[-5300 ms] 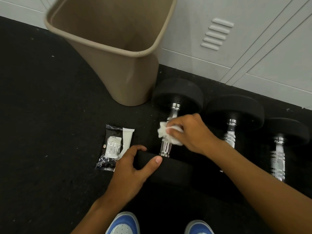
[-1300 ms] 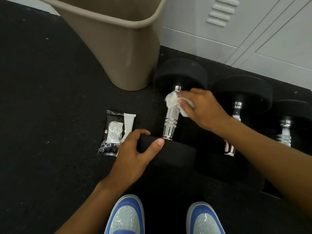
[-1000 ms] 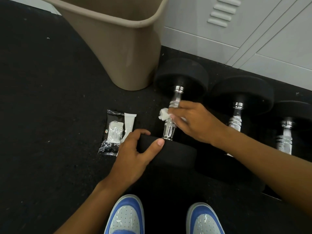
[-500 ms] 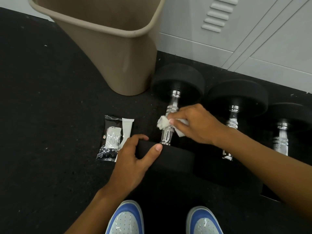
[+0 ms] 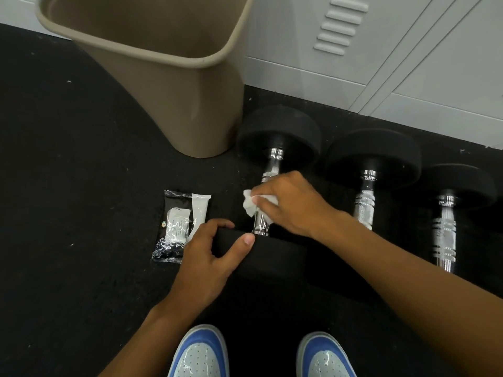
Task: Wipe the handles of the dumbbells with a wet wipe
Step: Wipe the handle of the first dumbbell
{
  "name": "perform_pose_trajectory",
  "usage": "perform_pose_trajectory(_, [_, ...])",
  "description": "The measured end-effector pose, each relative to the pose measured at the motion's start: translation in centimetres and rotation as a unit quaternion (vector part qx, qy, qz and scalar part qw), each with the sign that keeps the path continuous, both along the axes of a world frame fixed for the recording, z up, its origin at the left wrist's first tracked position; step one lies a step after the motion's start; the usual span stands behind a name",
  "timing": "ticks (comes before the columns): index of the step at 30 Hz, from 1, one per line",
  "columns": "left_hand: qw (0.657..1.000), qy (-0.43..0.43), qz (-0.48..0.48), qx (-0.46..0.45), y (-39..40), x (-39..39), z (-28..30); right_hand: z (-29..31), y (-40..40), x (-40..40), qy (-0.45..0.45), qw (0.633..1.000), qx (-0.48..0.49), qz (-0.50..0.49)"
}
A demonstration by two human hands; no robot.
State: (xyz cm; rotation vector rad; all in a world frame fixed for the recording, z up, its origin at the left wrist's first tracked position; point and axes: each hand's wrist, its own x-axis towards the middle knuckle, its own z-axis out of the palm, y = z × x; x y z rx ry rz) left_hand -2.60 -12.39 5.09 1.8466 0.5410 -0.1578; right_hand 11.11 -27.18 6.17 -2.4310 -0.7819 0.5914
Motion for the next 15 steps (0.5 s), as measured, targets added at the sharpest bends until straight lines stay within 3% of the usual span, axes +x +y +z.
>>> perform_pose_trajectory(6, [1.000, 0.000, -0.003, -0.005, 0.3, 0.0, -0.1, 0.7, -2.1, -0.4, 0.109, 0.994, 0.003, 0.019])
perform_pose_trajectory(10, [1.000, 0.000, -0.014, -0.003, 0.3, 0.1, 0.0, 0.4, -1.5, 0.8, 0.089, 0.995, 0.030, -0.036])
perform_pose_trajectory(15, [0.999, -0.012, -0.031, 0.005, 0.6, 0.4, 0.3, 0.2, -0.5, -1.3, 0.121, 0.992, -0.001, 0.020])
